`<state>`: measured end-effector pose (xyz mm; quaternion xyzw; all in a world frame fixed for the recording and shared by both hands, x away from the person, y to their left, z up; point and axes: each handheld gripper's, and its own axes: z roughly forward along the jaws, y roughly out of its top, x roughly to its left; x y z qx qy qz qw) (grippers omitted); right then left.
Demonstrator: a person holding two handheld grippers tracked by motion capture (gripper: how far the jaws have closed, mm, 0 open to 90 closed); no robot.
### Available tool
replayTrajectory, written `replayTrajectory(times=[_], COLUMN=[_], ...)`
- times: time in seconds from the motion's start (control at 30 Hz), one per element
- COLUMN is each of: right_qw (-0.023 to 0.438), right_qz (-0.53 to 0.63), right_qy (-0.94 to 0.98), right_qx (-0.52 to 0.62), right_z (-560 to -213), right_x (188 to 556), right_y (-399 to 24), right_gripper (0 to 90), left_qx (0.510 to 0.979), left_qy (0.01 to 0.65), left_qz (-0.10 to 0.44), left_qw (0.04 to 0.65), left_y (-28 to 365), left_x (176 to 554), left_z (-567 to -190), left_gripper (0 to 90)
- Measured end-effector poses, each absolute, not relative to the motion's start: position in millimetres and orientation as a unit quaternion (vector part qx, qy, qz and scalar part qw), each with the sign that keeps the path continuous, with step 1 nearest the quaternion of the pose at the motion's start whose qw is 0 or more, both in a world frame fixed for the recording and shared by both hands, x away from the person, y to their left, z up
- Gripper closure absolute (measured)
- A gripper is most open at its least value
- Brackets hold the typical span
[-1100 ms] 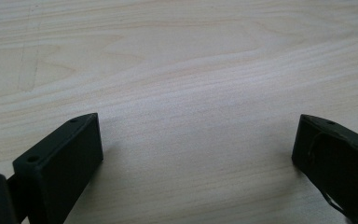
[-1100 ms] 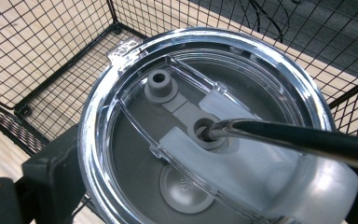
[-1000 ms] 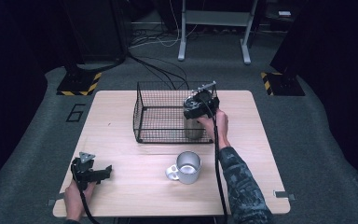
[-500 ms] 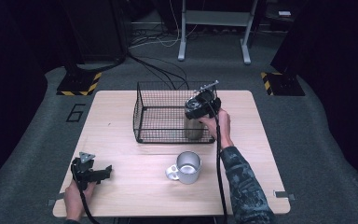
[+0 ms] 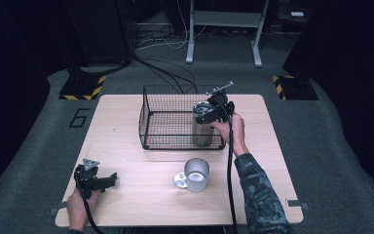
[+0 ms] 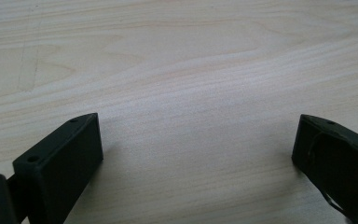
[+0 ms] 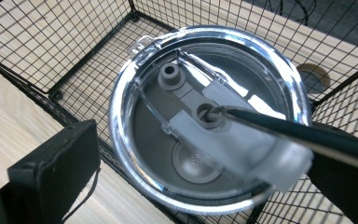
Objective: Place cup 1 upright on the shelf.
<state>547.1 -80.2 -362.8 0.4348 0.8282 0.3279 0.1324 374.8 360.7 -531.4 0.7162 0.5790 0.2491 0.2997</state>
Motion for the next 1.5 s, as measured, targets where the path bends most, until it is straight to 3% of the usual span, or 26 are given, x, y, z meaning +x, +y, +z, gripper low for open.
replayTrajectory(times=[0.73,1.13,1.5], right_qw=[0.158,0.176,0.159], right_qz=[0.350,0.374,0.369], right_qy=[0.837,0.823,0.813], right_qx=[0.389,0.390,0.421], right_z=[-343,-363,-405], right_x=[476,442,421], right_y=[-105,-151,-191], right_gripper=[0.0,0.0,0.0], left_qx=[0.712,0.711,0.711], left_qy=[0.582,0.582,0.582], left_qz=[0.250,0.251,0.251], left_qw=[0.303,0.304,0.304], left_y=[360,360,360], left_x=[375,375,375], left_z=[-532,-532,-532], left_gripper=[1.6,1.6,1.6])
